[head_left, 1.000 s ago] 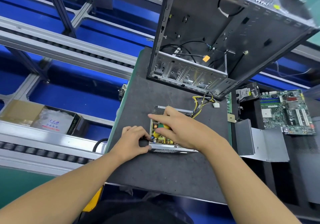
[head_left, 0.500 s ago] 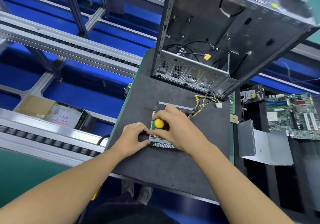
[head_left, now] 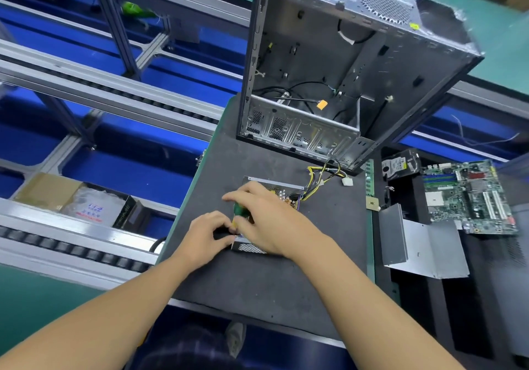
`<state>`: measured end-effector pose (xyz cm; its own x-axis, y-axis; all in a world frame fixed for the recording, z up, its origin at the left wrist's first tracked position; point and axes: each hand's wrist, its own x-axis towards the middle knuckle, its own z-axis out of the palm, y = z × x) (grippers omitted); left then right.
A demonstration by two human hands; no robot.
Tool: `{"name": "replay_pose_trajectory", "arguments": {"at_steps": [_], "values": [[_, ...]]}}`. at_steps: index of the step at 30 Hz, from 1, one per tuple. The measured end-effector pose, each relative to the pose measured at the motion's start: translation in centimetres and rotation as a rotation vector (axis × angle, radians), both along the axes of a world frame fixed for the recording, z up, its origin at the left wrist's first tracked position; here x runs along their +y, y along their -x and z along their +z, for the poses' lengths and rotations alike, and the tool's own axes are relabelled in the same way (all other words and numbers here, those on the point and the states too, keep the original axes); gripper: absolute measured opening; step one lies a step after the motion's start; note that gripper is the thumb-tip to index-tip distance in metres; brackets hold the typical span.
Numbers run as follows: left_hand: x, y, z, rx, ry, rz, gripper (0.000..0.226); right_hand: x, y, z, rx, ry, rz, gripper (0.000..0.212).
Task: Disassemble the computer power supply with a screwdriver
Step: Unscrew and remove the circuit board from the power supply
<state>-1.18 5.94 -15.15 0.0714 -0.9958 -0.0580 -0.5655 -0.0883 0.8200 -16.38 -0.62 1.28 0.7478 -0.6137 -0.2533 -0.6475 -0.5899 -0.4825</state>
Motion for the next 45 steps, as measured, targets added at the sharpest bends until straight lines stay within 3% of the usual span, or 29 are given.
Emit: {"name": "replay_pose_trajectory", "arguments": {"at_steps": [5,8,10,15,20,24,27,33,38,42,45], "values": [[-0.2,0.7,-0.1,-0.001,0.017,0.081,0.027,-0.2,-0.3,-0.6,-0.060,0.050,-0.148,0.021],[-0.3,0.8,0.0,0.023,-0.004,0.103,0.031,-0.5,-0.5,-0.4,-0.040,0.111,-0.114,0.037],[-0.3,0.7,0.0,0.013,-0.005,0.090,0.036,-0.8,-0.5,-0.1,-0.065,-0.002,-0.128,0.044],[-0.3,0.6,-0.2,-0.001,-0.026,0.107,0.024,-1.3,0.0,0.0,-0.043,-0.065,-0.137,0.033],[-0.4,0.8,-0.1,-0.001,-0.028,0.114,0.022,-0.8,0.2,0.4,-0.116,-0.109,-0.120,0.039],[-0.3,0.9,0.2,-0.010,-0.037,0.122,0.035,-0.9,0.1,0.8,-0.048,-0.059,-0.052,0.043],[-0.3,1.0,0.4,-0.017,-0.027,0.126,0.047,-0.6,0.1,0.7,-0.053,-0.089,-0.080,0.031],[-0.1,0.9,0.4,0.007,-0.015,0.128,0.023,-1.0,-0.1,0.3,-0.111,0.002,-0.151,0.018],[-0.1,0.4,0.4,-0.005,0.029,0.074,0.021,-1.7,-0.2,0.8,-0.100,-0.040,-0.116,0.057],[0.0,0.3,0.4,0.003,0.035,0.064,0.020,-1.8,-0.1,1.0,-0.043,-0.013,-0.121,0.039],[0.0,0.3,0.3,0.003,0.039,0.064,0.020,-1.7,0.2,1.3,0.004,0.029,-0.045,0.039]]}}
